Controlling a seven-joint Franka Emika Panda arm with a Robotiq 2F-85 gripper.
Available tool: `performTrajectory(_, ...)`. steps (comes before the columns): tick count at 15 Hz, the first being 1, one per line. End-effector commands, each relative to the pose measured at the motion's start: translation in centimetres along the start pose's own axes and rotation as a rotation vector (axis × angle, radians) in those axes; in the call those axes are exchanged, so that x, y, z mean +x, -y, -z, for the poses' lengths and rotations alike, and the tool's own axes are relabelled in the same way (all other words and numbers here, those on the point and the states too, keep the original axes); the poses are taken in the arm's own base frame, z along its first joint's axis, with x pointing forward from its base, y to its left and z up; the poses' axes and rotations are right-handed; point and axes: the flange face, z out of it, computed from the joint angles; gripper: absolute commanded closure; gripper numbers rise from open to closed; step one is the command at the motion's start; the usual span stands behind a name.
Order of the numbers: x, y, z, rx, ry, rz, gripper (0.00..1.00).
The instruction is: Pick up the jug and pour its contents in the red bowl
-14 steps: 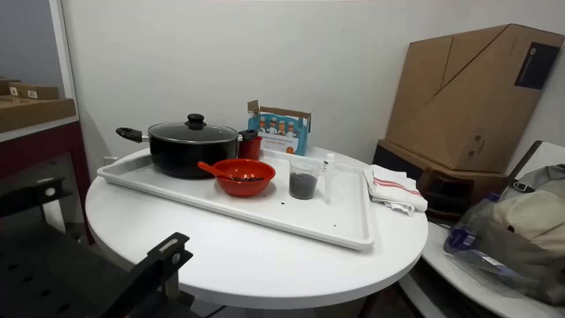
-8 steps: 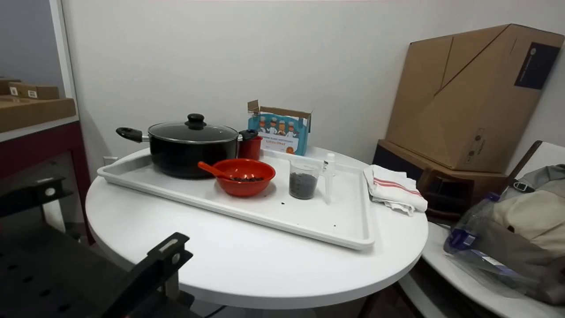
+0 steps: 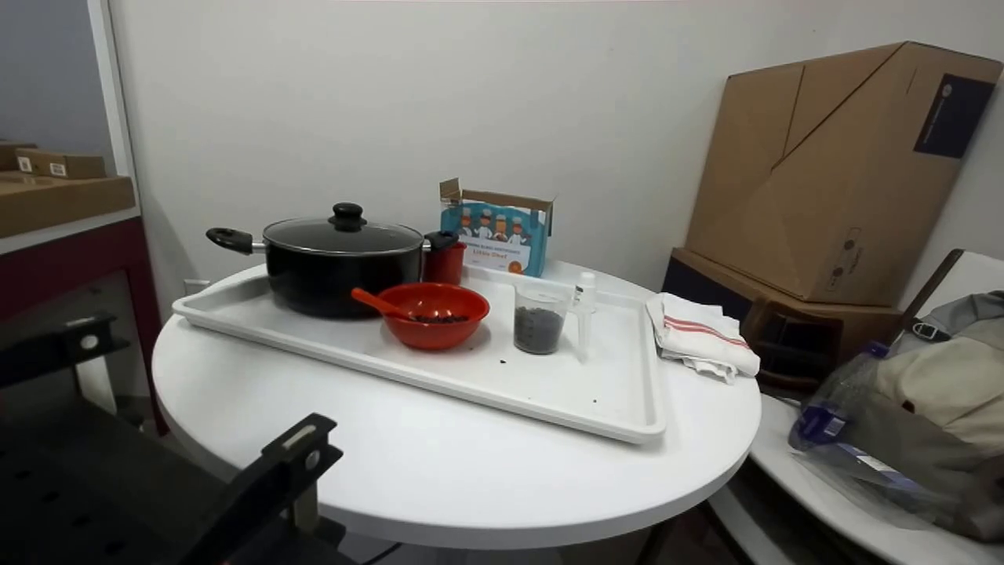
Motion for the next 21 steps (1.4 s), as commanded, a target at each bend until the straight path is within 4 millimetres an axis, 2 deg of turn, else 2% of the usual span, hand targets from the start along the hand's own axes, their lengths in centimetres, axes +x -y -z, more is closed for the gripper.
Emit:
performTrajectory(1, 6.9, -5.4, -0.2, -0.131, 0.114, 0.081, 0.0)
performTrajectory(6, 13.9, -12.8, -1.8, -0.256, 0.244, 0.257, 0.0)
performTrajectory(8, 15.9, -14.7, -1.3, -0.286, 0.263, 0.359, 0.0)
performTrajectory(15, 18.7, -17.5, -0.1, -0.391, 0.308, 0.73, 0.0)
performTrajectory(17, 19.5, -18.2, -0.5, -0.415, 0.323, 0.836, 0.0)
performTrajectory(21, 21.7, -21.0, -2.4, -0.46, 0.337, 1.053, 0.0)
